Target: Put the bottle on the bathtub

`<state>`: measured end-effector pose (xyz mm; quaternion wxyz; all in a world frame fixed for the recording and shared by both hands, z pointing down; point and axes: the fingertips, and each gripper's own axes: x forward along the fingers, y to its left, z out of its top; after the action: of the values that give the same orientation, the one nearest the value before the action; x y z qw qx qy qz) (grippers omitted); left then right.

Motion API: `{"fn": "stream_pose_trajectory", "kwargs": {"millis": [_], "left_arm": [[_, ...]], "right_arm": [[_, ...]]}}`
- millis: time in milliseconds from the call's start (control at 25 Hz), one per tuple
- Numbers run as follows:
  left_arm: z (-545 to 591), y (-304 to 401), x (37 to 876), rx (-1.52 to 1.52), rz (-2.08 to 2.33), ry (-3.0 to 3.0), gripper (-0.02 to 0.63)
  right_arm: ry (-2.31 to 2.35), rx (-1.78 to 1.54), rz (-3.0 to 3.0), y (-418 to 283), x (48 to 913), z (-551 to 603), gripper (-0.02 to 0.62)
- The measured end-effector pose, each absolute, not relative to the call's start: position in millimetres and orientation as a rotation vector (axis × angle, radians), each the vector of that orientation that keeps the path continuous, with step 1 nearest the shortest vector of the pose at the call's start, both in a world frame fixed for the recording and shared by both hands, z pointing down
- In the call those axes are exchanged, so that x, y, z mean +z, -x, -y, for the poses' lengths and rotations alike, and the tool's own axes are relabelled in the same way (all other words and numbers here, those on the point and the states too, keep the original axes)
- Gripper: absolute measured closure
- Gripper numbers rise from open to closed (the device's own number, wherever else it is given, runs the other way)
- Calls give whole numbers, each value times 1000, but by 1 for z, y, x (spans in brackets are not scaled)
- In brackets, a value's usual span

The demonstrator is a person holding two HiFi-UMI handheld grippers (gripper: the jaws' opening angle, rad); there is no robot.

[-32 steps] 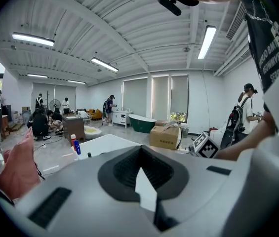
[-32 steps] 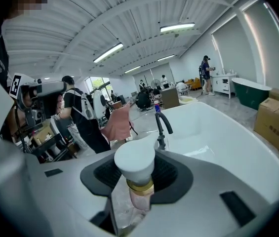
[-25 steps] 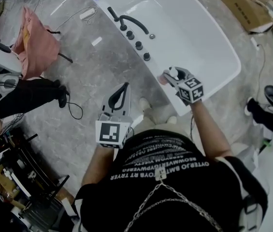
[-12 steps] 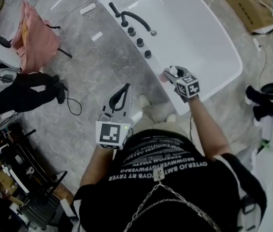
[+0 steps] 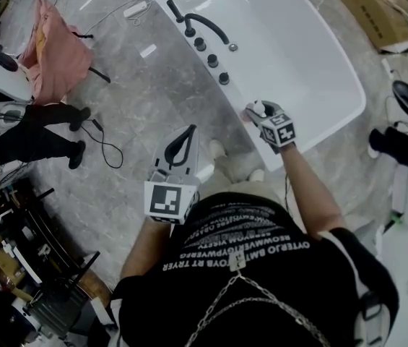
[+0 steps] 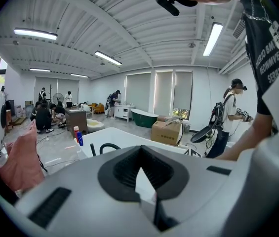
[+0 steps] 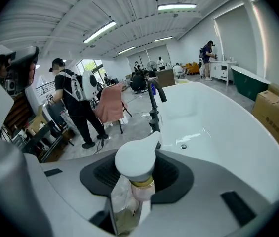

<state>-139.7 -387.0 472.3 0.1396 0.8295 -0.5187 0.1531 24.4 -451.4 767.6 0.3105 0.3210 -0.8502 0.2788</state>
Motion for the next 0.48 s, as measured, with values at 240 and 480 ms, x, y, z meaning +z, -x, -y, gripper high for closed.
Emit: {"fn": "stream_pose_trajectory", "kwargs": {"millis": [240,480], "left_arm": [[384,142,471,444,1507,-2387,604],[379,139,468,439,1515,-2396,604]], "right_arm": [[-827,715,2234,-25,779,443,439],[-799,665,2240,-24,779,436,437]]}}
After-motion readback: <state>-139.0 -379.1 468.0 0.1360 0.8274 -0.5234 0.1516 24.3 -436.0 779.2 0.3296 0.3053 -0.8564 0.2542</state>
